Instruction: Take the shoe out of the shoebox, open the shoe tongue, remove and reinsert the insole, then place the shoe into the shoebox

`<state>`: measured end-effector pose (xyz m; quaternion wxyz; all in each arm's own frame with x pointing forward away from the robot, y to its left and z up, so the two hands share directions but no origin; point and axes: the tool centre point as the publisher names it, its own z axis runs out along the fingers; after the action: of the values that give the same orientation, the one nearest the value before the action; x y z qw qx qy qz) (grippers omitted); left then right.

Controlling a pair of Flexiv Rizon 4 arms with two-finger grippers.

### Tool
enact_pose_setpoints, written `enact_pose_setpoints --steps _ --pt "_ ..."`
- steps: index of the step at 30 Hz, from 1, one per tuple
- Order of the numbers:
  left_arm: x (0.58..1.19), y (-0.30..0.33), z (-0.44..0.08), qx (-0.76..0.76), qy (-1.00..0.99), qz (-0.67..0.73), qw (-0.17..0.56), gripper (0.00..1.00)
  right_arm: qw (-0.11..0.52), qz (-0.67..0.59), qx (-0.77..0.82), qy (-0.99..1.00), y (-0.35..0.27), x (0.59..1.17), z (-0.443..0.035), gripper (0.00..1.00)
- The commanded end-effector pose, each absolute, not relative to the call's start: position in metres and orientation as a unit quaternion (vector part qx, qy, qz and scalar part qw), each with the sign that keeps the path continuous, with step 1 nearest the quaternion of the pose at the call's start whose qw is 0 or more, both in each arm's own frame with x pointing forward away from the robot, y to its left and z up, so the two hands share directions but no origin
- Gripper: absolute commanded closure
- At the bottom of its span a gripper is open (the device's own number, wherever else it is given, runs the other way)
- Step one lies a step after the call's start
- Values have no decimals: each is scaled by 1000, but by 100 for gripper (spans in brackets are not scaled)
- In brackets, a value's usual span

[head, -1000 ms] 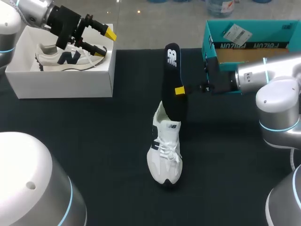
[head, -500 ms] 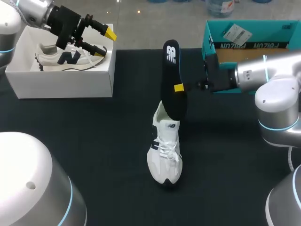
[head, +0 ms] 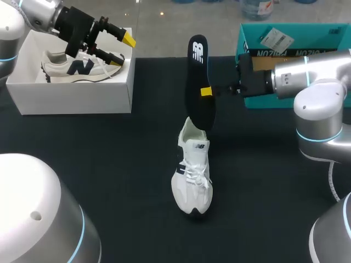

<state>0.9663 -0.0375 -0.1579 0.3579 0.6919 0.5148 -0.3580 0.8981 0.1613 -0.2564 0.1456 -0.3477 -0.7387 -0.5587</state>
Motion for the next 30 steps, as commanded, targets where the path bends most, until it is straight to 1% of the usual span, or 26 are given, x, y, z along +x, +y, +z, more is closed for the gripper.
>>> enact_pose_setpoints --steps 1,13,17,19,27,30 --pt "967 -37 -158 693 514 -358 357 0 145 -558 -348 -739 164 900 -258 100" --pt "967 -37 -158 693 514 -358 357 0 145 -558 -348 -739 164 900 -258 100" --pt "967 -37 -158 693 514 -358 357 0 140 -586 -322 -730 174 901 -253 100" --pt "967 -37 -158 693 514 -358 357 0 127 -588 -322 -731 177 902 -253 100" --pt "967 -37 -158 693 514 -358 357 0 131 -599 -306 -728 193 905 -259 100" --pt "967 -37 -158 693 514 -358 357 0 123 -602 -297 -731 194 902 -261 100"
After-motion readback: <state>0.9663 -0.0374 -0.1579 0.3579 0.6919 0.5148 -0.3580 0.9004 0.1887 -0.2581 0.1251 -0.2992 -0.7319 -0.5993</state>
